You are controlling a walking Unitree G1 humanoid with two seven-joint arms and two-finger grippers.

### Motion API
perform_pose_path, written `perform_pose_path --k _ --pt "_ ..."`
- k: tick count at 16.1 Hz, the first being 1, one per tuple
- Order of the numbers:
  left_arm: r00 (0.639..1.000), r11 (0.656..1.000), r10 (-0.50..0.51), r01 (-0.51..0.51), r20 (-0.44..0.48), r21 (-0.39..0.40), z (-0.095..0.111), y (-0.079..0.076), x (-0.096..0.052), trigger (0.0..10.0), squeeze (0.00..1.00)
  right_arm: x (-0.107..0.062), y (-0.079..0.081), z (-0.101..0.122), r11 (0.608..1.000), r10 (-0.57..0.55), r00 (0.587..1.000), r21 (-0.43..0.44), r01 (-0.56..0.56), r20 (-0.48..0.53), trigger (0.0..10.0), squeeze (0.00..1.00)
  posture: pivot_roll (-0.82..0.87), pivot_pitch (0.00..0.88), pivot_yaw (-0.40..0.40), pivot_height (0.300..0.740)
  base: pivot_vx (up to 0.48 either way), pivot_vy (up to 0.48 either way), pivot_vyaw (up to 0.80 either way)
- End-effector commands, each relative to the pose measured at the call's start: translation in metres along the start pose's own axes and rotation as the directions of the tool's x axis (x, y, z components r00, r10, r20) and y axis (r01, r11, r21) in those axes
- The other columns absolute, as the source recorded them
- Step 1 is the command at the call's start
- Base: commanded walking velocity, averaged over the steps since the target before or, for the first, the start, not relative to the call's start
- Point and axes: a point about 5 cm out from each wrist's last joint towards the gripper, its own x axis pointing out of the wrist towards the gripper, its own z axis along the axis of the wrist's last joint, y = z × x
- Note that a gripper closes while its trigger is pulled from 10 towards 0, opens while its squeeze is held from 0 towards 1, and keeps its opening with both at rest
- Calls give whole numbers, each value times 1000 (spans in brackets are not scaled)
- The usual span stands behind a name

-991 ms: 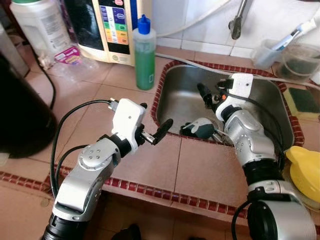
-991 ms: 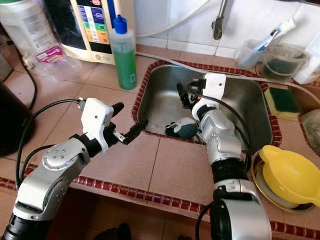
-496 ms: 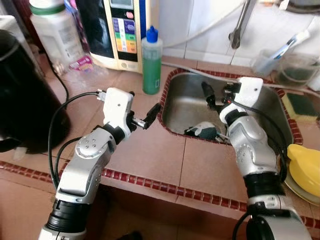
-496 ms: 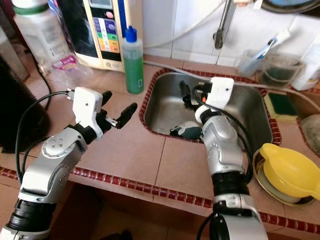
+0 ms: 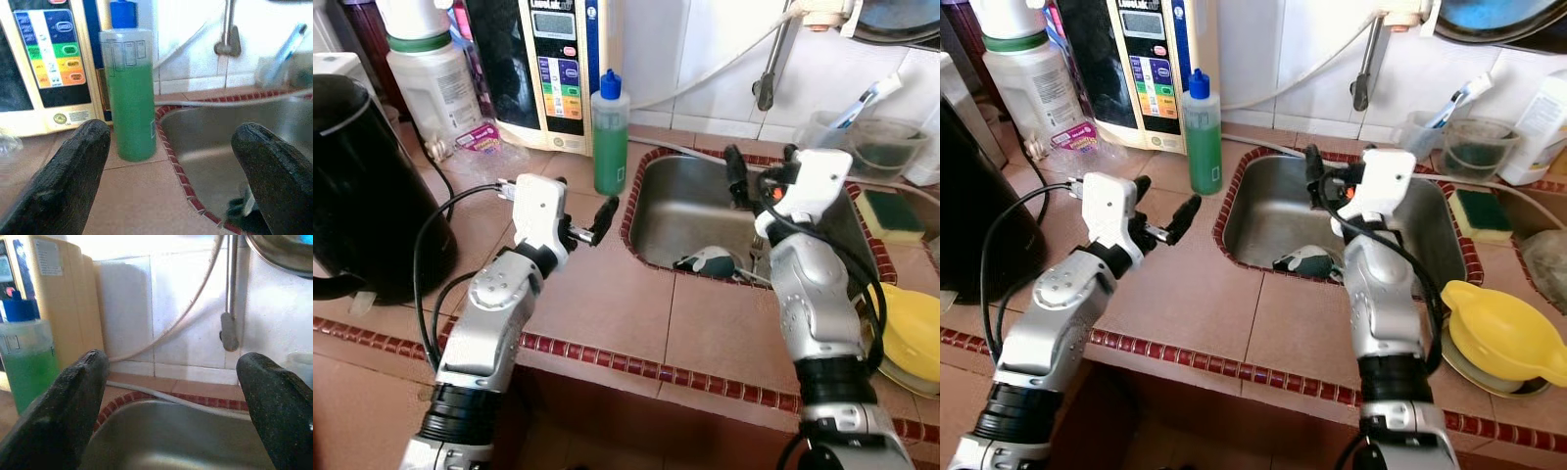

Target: Kitchen organization

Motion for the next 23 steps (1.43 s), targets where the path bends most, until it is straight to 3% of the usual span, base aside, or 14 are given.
perform_pose_path --k 1,9,16,23 --pt "1000 999 -6 6 -13 50 -5 -2 -1 10000 0 -2 3 6 1000 -7 999 -12 7 37 10000 0 -158 13 49 740 0 0 0" --pt "999 997 -21 18 33 77 -6 -1 -1 10000 0 -8 13 -2 999 6 1000 -39 -5 25 10000 0 -150 0 47 740 0 0 0" --pt "998 996 -37 33 46 85 -3 1 -2 10000 0 -8 12 -2 999 9 1000 -54 -8 20 10000 0 -146 0 42 740 0 -302 0" --pt "996 994 -34 25 84 103 11 8 1 10000 0 0 1 19 997 -11 992 -68 20 127 10000 0 -137 0 33 740 0 -338 0"
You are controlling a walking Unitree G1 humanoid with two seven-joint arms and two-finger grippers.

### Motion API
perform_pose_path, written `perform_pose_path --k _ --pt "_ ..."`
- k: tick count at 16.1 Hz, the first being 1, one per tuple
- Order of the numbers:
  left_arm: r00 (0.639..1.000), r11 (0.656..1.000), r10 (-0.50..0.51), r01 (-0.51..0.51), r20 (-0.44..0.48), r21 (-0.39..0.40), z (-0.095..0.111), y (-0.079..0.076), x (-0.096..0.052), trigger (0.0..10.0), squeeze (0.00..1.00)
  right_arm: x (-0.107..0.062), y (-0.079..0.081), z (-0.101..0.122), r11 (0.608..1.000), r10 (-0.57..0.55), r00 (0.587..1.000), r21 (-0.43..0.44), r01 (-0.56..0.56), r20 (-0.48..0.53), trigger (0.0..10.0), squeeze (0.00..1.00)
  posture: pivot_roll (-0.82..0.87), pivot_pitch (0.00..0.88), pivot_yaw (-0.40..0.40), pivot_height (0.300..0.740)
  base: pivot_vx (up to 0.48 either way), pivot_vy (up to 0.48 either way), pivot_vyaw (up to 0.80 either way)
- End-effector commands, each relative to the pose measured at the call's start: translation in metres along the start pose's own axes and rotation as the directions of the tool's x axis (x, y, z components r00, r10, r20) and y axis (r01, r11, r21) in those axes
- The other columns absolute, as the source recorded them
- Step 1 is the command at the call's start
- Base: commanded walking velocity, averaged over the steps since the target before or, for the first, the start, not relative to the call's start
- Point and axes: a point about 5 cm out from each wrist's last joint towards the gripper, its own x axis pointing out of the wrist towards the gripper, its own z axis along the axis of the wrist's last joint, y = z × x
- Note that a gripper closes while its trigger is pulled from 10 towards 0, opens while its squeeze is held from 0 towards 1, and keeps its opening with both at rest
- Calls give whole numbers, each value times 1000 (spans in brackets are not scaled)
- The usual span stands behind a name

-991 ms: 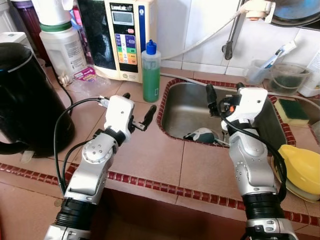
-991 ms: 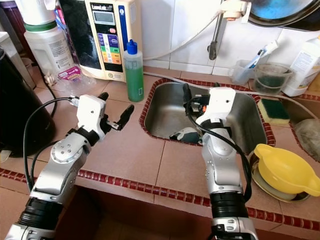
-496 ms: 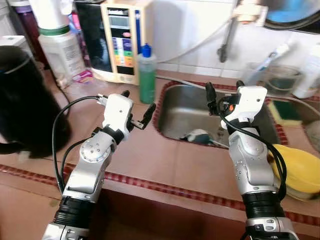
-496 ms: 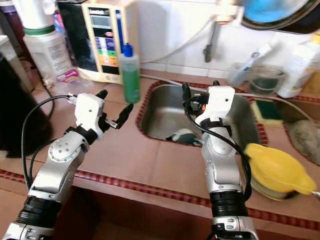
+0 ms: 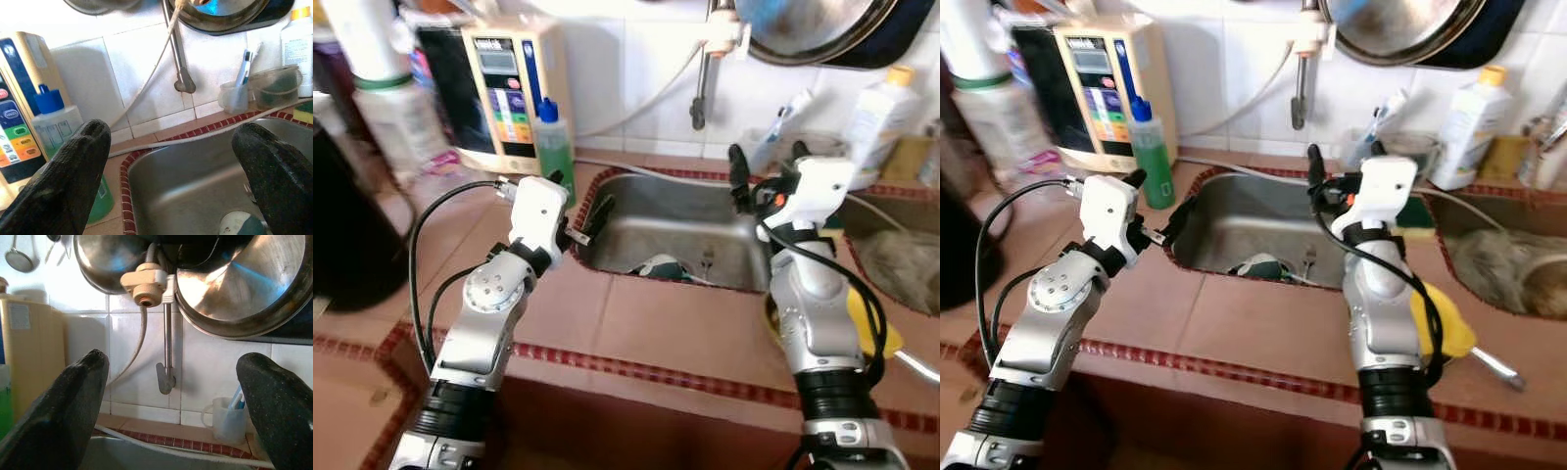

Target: Kitchen organization

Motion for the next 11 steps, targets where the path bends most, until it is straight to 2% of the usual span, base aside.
perform_pose_path --k 1,11 --pt "1000 1000 -9 9 24 6 7 -1 3 10000 0 4 -3 6 1000 -17 999 0 17 29 10000 0 -135 0 32 740 0 -341 0" --pt "1000 1000 -7 7 27 9 9 1 3 10000 0 7 0 7 1000 -3 999 1 3 41 10000 0 -130 0 30 740 0 -333 0"
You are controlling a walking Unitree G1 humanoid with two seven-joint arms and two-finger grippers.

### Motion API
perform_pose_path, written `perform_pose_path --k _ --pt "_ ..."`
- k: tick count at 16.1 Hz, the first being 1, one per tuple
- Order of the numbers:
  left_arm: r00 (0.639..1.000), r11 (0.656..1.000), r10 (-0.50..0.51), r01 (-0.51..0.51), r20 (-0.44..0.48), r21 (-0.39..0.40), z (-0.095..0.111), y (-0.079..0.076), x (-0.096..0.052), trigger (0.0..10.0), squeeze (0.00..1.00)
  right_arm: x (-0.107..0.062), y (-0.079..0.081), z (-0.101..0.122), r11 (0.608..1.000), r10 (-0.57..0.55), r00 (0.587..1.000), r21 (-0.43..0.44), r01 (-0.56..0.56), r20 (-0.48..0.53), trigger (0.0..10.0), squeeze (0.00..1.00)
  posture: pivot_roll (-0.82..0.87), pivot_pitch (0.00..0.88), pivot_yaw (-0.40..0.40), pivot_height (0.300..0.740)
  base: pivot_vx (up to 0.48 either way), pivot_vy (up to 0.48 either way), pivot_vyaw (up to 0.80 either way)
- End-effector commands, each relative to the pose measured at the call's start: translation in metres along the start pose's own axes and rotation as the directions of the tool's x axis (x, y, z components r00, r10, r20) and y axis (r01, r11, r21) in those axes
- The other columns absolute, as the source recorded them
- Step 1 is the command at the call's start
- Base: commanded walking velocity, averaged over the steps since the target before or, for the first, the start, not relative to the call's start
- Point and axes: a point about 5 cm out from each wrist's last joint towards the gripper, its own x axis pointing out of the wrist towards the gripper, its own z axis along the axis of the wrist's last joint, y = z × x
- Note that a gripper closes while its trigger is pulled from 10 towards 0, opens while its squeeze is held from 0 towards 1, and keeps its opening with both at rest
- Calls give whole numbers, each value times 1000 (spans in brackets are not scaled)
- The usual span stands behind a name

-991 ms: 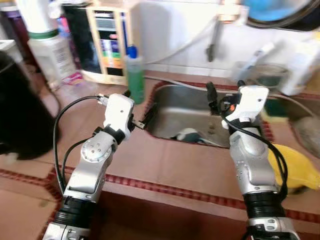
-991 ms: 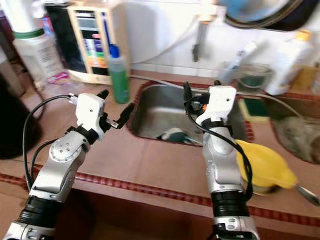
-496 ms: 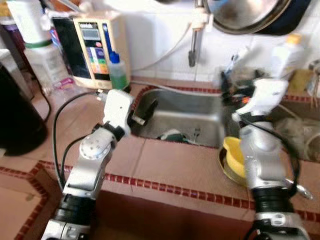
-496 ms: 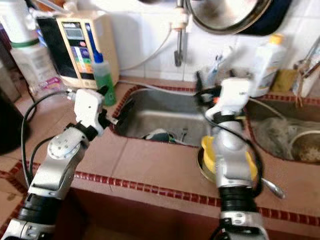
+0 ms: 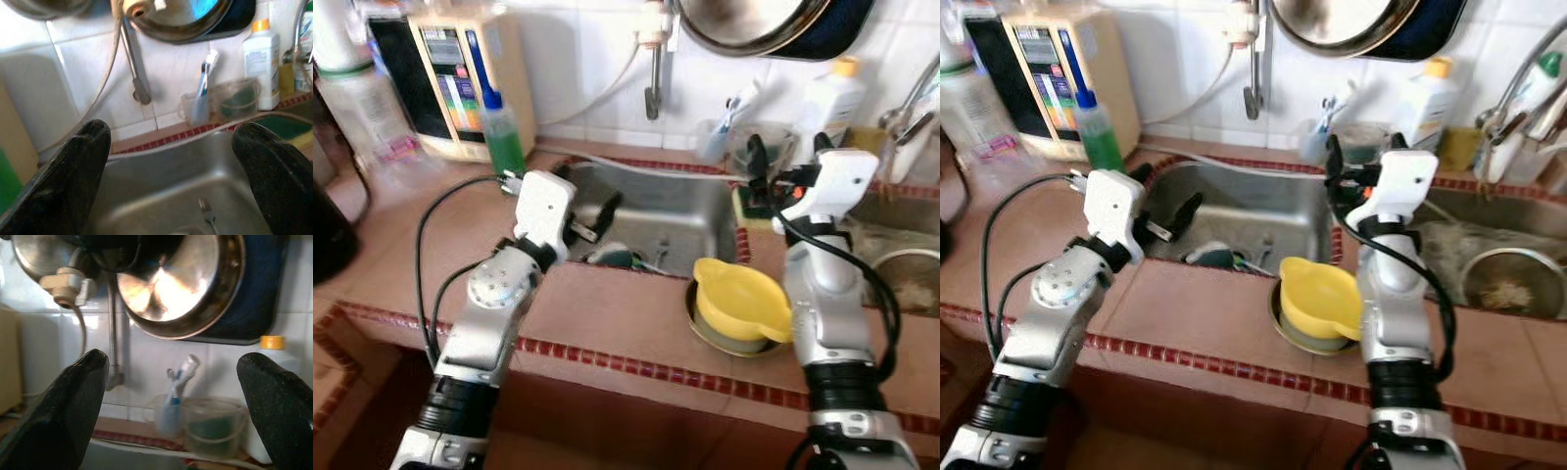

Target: Kitchen organization

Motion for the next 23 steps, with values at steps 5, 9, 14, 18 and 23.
perform_pose_path --k 5,9,14,18,23 --pt "1000 1000 -9 9 21 -5 4 -2 2 10000 0 2 2 3 1000 13 1000 -7 -13 12 10000 0 -135 0 30 740 0 -326 0" --pt "1000 1000 -8 8 19 -5 5 -2 2 10000 0 3 1 3 1000 17 1000 -8 -17 12 10000 0 -134 0 28 740 0 -321 0" --pt "999 998 -39 39 16 -47 3 -5 -2 10000 0 2 1 -1 999 44 999 -18 -44 -21 10000 0 -131 0 27 740 0 0 0" --pt "990 991 -130 128 -49 -43 -1 -13 -10 10000 0 -6 -5 -8 997 73 995 -32 -75 -66 10000 0 -133 0 29 740 0 0 0" --pt "943 947 -322 319 -81 -47 3 -32 -20 10000 0 -26 -11 -18 986 150 979 -48 -158 -141 10000 0 -136 0 29 740 0 0 0"
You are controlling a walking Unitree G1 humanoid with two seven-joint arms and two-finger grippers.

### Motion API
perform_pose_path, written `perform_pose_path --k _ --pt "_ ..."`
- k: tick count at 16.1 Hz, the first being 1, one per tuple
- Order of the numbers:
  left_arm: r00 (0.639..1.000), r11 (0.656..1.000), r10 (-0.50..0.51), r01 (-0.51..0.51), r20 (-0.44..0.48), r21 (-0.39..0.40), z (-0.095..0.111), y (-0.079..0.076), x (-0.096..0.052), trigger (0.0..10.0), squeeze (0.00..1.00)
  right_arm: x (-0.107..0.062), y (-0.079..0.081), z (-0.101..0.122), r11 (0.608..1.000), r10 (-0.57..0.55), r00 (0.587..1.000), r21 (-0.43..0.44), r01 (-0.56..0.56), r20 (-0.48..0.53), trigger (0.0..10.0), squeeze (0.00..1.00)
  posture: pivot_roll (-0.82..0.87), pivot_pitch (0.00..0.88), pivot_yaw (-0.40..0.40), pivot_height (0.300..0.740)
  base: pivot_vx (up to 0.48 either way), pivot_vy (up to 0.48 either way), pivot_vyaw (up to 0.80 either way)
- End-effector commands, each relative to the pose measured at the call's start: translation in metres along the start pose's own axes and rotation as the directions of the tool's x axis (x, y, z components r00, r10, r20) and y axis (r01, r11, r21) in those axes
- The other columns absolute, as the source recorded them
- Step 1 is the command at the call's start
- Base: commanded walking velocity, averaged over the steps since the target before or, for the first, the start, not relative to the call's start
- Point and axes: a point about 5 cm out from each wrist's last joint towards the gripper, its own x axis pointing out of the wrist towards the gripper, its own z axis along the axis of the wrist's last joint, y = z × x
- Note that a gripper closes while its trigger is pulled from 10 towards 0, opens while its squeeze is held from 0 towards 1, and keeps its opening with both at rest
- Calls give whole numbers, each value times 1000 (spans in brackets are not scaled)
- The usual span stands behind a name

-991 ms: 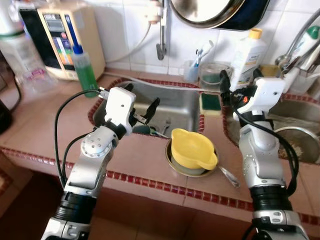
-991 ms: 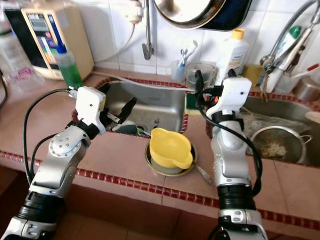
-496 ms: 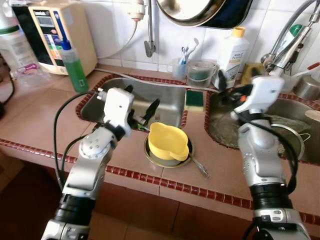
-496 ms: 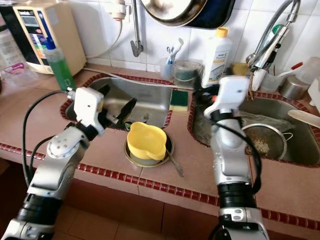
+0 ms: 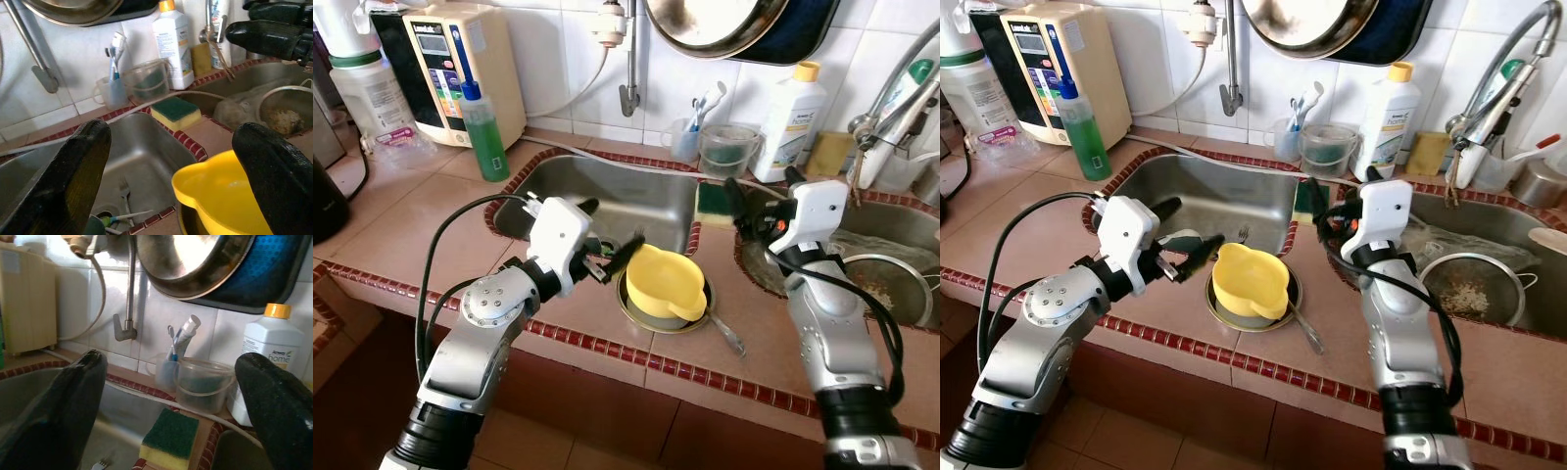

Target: Kitchen organization

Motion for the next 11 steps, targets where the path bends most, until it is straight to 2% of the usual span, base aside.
perform_pose_path --k 1,3,4,6,8,11 --pt "999 999 -36 36 1 11 4 -4 0 10000 0 -1 -1 3 1000 19 1000 -1 -19 4 10000 0 -136 0 29 740 0 0 0" --pt "995 995 -96 96 -19 -25 7 -11 1 10000 0 -14 -4 -2 998 61 998 10 -61 -34 10000 0 -155 10 38 740 0 0 0" --pt "986 985 -160 157 -35 -78 8 -19 3 10000 0 -18 -5 -7 997 74 995 -9 -74 -61 10000 0 -162 11 43 740 0 0 0" --pt "974 978 -206 200 -95 -67 4 -26 7 10000 0 -18 -3 -5 997 78 995 6 -77 -59 10000 0 -164 12 46 740 0 0 0" --pt "969 974 -214 200 -128 -108 3 -30 13 10000 0 -21 4 0 992 127 991 20 -126 -33 10000 0 -168 13 51 740 0 0 0" --pt "971 983 -123 92 -203 -160 -2 -25 24 10000 0 -25 9 3 984 174 985 47 -174 -7 10000 0 -173 15 52 740 0 0 0"
